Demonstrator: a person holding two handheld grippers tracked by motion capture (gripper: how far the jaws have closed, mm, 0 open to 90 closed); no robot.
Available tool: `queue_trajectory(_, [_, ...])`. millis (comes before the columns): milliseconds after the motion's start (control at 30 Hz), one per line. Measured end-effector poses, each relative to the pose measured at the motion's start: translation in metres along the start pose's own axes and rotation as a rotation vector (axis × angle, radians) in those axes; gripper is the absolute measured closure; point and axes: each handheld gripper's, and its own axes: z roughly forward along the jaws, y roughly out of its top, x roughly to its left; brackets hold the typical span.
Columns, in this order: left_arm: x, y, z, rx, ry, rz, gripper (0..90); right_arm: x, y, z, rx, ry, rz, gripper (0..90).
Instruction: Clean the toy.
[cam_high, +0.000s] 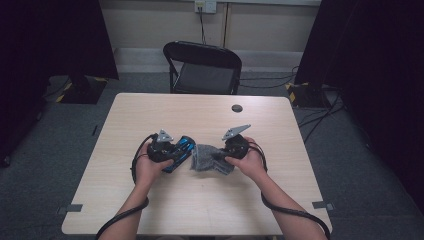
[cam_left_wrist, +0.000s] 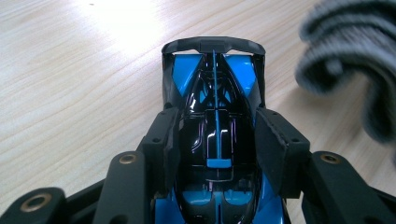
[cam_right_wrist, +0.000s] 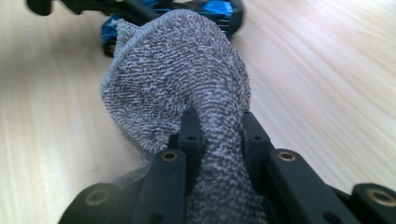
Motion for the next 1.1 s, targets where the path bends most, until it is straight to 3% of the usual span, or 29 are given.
queue_trajectory(267, [0.0, 0.0, 0.0, 0.001, 0.001, -0.001, 51.3, 0.025, 0.001, 0.016, 0.022, 0.083, -0.045, 75.2])
queue_trajectory(767, [-0.001, -0.001, 0.0, -0.007, -0.006, -0.013, 51.3, 0.058, 0.009, 0.049, 0.042, 0.184, -0.111, 75.1])
queue_trajectory(967, [-0.001, -0.002, -0.001, -0.011, -0.005, -0.008, 51.3, 0.062, 0.013, 0.065, 0.072, 0.178, -0.136, 74.9])
queue_trajectory(1100, [-0.001, -0.003, -0.001, -0.015, -0.008, -0.015, 51.3, 0.057, 0.011, 0.07, 0.073, 0.172, -0.107, 74.8])
